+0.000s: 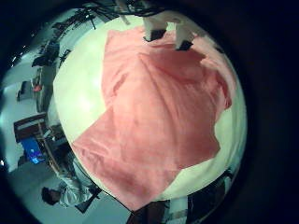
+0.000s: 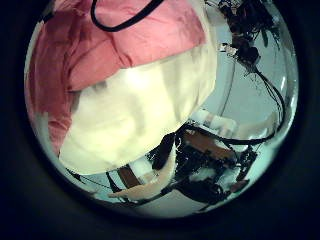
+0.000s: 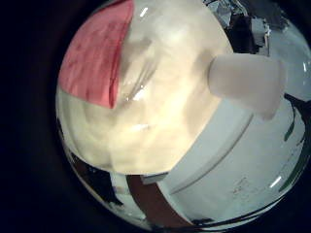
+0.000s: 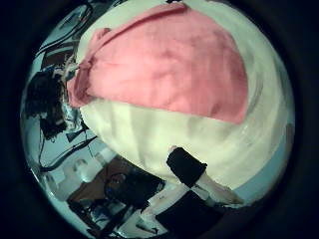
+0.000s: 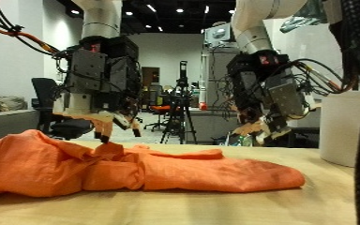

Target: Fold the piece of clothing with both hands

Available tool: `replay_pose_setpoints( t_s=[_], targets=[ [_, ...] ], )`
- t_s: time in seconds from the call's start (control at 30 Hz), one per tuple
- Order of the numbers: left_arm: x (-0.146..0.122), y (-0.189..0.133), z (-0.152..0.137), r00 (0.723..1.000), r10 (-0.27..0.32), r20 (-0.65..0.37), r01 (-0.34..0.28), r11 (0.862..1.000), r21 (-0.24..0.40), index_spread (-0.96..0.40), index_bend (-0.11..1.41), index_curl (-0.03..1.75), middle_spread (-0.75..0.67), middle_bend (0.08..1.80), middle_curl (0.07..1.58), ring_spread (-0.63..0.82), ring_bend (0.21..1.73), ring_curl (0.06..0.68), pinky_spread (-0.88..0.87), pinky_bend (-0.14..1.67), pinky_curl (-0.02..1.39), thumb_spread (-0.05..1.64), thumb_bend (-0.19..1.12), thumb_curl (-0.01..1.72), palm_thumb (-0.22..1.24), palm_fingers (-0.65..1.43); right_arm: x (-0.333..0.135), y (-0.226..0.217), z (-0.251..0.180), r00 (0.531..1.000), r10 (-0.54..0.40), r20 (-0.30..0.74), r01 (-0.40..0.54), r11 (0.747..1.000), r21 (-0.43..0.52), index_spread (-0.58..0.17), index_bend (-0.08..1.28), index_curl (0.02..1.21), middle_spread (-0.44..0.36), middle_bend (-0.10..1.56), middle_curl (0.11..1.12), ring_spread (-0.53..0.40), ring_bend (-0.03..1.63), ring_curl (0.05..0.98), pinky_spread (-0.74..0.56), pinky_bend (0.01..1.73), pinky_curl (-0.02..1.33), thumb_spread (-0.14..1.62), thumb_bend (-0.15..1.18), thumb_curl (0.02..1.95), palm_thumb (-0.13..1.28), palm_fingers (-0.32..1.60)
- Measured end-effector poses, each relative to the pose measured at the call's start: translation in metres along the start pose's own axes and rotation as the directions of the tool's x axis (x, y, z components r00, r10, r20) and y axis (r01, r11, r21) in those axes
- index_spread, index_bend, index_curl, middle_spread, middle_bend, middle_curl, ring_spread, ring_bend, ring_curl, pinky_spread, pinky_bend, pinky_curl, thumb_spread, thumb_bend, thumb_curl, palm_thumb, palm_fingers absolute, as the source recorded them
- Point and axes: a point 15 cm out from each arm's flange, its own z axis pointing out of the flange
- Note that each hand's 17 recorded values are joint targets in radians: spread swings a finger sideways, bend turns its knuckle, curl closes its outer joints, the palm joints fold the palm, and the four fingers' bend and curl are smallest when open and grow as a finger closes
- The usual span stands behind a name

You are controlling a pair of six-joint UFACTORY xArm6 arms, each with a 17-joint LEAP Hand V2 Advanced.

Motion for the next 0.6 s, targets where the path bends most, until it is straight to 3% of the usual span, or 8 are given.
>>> replay_pose_setpoints(
  t_s=[0.17,0.6],
  targets=[
    [-0.003,0.002,0.002,1.0,-0.008,-0.006,0.008,1.0,-0.002,-0.04,0.17,0.32,0.25,0.17,0.26,0.48,0.45,0.248,0.52,0.22,0.33,0.95,-0.03,0.3,0.2,-0.02,-0.002,-0.014,0.029,1.0,-0.014,-0.008,0.014,1.0,0.02,-0.378,0.16,0.29,-0.038,0.19,0.34,0.164,0.32,0.23,0.3,0.3,0.31,1.02,-0.02,0.29,0.56,0.08],
    [-0.006,0.006,0.0,1.0,-0.017,-0.008,0.017,1.0,0.006,-0.05,0.17,0.32,0.24,0.17,0.26,0.47,0.45,0.244,0.52,0.23,0.33,0.95,-0.03,0.3,0.2,-0.02,0.004,-0.011,0.066,0.999,-0.032,-0.04,0.029,0.997,-0.065,-0.363,0.17,0.29,-0.049,0.19,0.33,0.149,0.32,0.241,0.28,0.28,0.31,0.95,-0.02,0.31,0.62,0.13]
  ],
)
